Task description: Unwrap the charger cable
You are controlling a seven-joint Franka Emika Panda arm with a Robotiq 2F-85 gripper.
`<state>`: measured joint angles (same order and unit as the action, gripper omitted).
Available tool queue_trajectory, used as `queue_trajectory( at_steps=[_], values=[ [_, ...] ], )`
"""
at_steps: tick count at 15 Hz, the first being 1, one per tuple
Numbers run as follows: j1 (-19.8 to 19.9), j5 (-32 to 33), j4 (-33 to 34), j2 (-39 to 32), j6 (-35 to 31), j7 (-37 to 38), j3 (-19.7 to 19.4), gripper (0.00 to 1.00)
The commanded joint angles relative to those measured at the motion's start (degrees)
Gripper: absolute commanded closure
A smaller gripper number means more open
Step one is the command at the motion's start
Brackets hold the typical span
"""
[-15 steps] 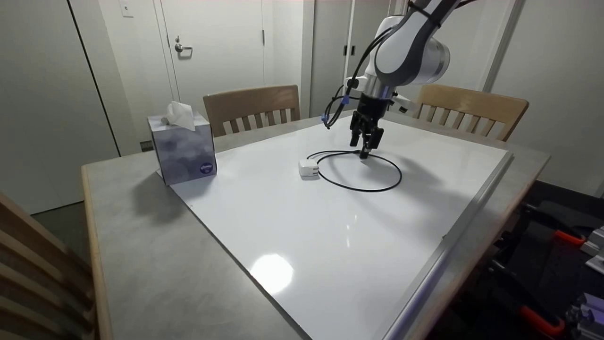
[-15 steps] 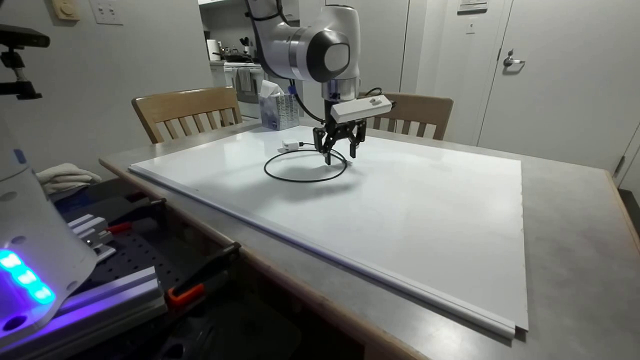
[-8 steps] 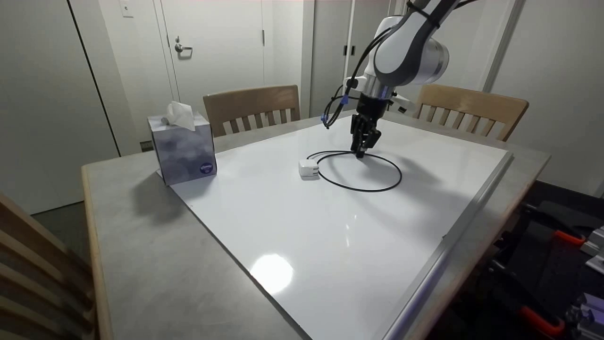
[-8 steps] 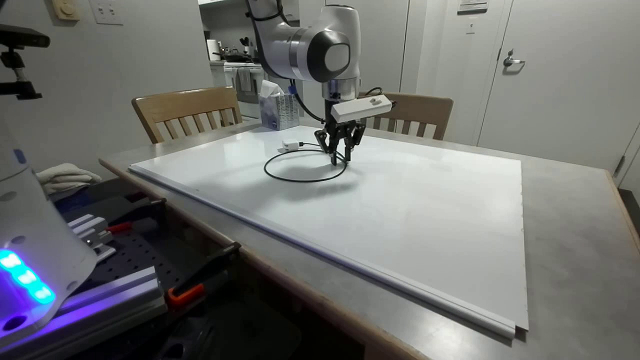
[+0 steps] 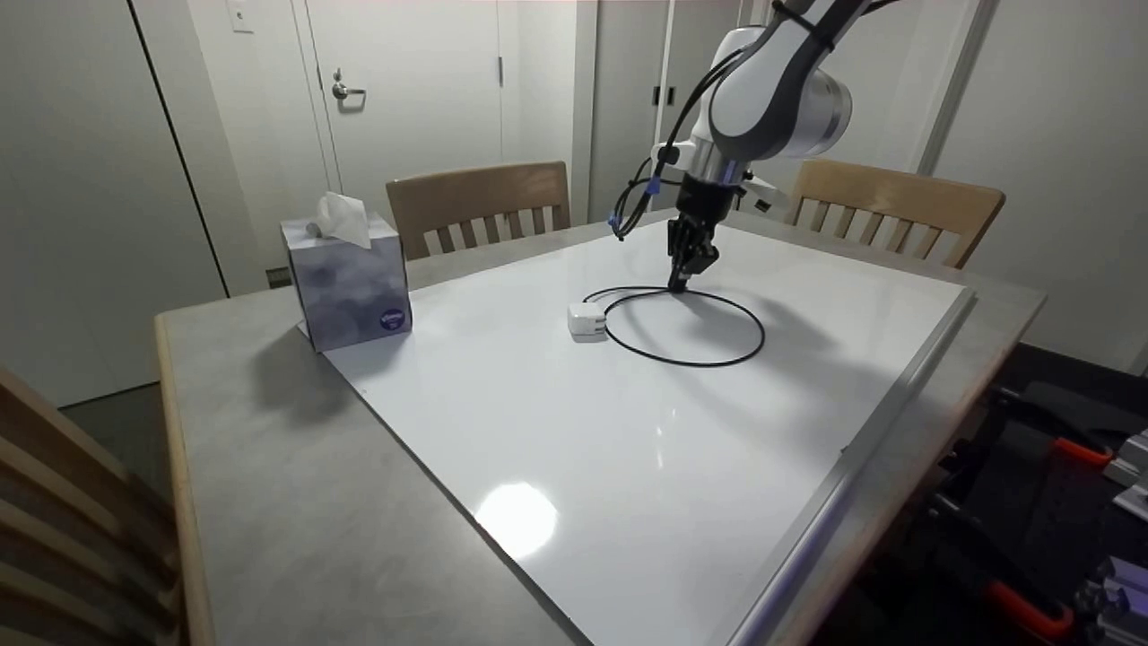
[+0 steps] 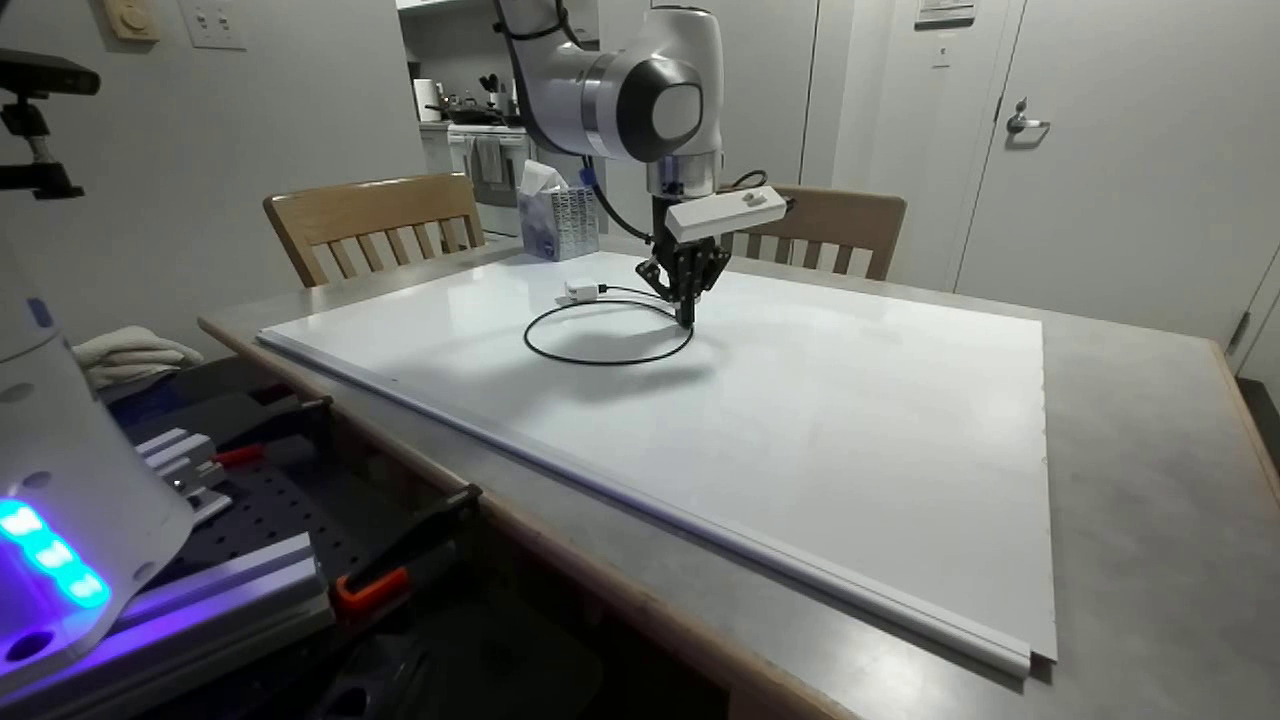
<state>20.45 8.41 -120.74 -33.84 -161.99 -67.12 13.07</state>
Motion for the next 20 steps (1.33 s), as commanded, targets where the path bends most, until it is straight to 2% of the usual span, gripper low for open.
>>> queue_trajectory(
  at_steps=[1, 5, 7, 12, 13, 14, 20],
  values=[
    [-0.8, -1.3, 0.8, -0.1, 1.4, -1.7, -0.6, 1.00],
    [-1.4, -0.9, 0.4, 1.6, 3.0, -1.4, -1.2, 1.00],
    [-1.2, -1.4, 0.2, 2.6, 5.7, -2.2, -0.6, 1.00],
    [-3.0, -1.5, 0.3, 4.4, 10.9, -2.8, -2.0, 1.00],
    [-3.6, -1.2, 0.2, 4.6, 11.1, -2.8, -2.6, 0.74],
    [-4.0, -1.0, 0.3, 4.4, 10.4, -2.6, -3.1, 0.73],
    [-5.9, 0.0, 0.4, 3.2, 6.4, -2.7, -5.4, 0.33]
  ],
)
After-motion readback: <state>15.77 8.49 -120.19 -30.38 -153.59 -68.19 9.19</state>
